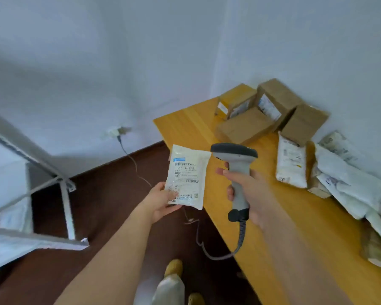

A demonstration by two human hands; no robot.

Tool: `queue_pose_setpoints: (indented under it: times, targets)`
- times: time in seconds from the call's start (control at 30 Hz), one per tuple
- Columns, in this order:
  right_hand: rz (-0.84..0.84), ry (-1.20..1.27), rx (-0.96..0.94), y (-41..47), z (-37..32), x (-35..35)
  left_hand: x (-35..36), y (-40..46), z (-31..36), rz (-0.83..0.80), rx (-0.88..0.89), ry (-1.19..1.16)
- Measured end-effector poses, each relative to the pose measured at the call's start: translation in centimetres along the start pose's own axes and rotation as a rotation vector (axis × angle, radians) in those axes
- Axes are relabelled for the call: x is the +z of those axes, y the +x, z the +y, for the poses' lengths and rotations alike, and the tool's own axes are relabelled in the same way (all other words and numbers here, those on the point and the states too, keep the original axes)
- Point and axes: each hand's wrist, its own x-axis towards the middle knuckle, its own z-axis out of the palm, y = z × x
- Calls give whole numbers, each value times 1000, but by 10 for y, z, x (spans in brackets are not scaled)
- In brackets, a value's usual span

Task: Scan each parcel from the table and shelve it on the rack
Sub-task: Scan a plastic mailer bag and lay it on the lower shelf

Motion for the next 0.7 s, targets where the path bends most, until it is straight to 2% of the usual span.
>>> queue_pose_setpoints:
  times: [0.3, 0.5, 0.7]
  targets:
    - [-360, -239, 51, -73, 60, 184, -198, -144, -48, 282, 172, -380]
    - [-558, -410, 44, -155, 120, 311, -357, -217, -107, 441, 78, -456]
    - [-636, -481, 139, -236, 213, 454, -521, -283, -167, 649, 36, -643]
